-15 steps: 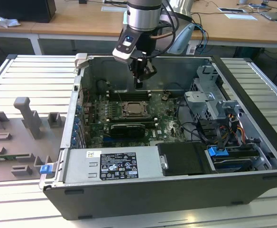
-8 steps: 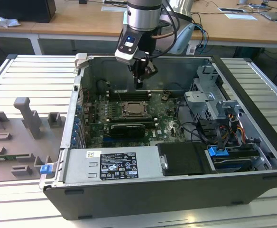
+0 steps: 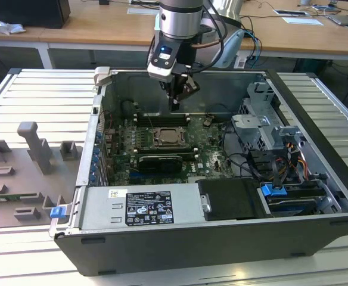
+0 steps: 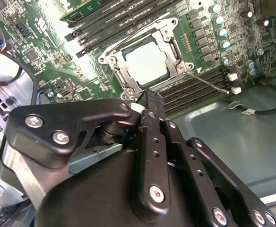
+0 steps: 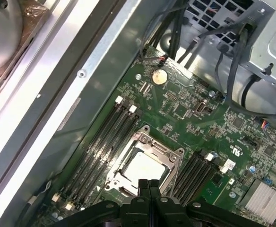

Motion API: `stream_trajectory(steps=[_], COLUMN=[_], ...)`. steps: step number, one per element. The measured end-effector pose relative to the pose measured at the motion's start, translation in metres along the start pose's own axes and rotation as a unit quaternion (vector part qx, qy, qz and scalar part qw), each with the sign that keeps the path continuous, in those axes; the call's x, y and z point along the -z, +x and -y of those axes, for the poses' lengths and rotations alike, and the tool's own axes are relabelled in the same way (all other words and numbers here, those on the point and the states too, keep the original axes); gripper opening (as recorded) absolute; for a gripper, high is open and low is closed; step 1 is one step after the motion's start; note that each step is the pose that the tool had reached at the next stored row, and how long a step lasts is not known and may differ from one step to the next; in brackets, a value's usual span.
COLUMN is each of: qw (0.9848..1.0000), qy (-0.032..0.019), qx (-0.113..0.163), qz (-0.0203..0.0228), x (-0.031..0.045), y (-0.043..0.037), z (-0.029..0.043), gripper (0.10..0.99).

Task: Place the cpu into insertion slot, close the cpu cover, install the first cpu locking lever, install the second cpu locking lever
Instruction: 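Install the first cpu locking lever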

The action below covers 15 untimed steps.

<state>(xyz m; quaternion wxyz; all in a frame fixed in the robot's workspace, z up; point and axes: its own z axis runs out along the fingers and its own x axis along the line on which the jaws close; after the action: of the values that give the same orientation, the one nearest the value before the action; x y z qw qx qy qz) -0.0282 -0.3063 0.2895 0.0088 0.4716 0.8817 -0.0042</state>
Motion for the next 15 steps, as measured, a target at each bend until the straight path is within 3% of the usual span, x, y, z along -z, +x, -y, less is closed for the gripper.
stream_trajectory(steps=[9, 12, 15], qw=[0.9987, 0.9955, 0.9927], qy=[-0.0009, -0.0018, -0.0023], qx=[0.05, 0.095, 0.12], qz=[0.0, -0.0001, -0.0001], x=[0.0, 0.0, 0.0], y=[0.0, 0.0, 0.0], z=[0.0, 0.0, 0.0], gripper=[0.106, 0.106, 0.106])
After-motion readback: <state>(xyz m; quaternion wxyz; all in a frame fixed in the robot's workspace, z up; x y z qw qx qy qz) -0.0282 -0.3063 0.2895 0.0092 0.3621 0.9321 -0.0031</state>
